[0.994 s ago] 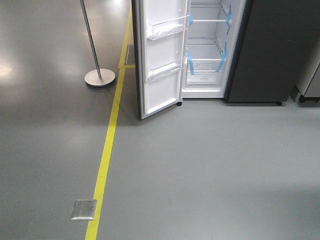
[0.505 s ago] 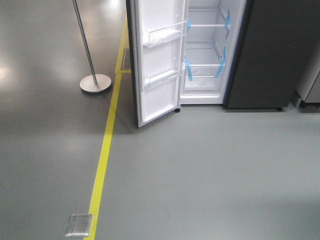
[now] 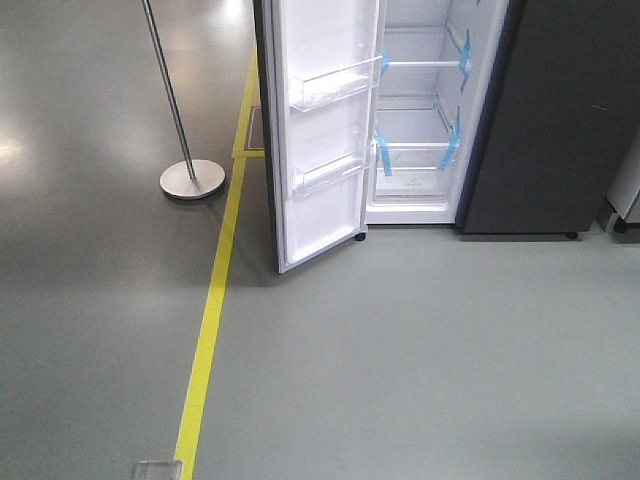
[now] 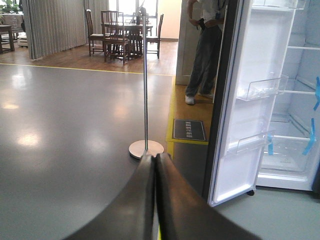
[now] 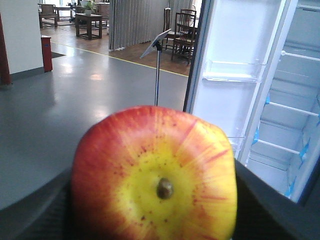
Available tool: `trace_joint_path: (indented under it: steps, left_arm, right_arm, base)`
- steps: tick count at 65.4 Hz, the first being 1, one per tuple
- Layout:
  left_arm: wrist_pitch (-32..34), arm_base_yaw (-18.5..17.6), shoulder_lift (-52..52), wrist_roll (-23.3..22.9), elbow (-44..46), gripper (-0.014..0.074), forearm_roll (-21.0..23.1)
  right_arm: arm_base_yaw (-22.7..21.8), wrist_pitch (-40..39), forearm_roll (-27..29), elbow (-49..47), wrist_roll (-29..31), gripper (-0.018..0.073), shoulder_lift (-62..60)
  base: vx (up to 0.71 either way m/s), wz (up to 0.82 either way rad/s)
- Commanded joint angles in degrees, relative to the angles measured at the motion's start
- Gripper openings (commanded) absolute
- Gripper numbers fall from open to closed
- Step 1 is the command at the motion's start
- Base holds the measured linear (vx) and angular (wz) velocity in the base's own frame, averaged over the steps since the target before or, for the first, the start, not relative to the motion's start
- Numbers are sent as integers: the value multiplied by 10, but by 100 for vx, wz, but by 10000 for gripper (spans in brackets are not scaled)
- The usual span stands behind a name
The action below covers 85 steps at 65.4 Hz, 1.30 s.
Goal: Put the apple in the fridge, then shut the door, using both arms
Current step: 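Approach the open refrigerator door with the apple held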
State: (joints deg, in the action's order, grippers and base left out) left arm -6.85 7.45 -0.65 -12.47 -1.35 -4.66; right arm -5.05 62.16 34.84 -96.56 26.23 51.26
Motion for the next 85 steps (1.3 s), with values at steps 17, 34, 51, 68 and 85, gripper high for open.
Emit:
trace_joint_path:
  steps: [17, 34, 51, 68, 85]
  left_arm:
    - [40, 0, -9, -3, 10, -6, 5]
    - [40, 0, -9, -3, 10, -6, 5]
    - [40, 0, -9, -3, 10, -6, 5]
    - [40, 0, -9, -3, 10, -6, 5]
    - [40, 0, -9, -3, 10, -6, 5]
  right_arm:
    - [-2, -45, 14, -12, 2, 223, 3]
    - [-2, -45, 14, -12, 2, 223, 3]
    - [-2, -45, 14, -12, 2, 223, 3]
    - [-2, -45, 14, -12, 2, 223, 3]
    - [-2, -45, 14, -12, 2, 223, 3]
  base:
    - [17, 4]
    - [16, 3]
    - [14, 2]
    - [13, 0]
    - [12, -3]
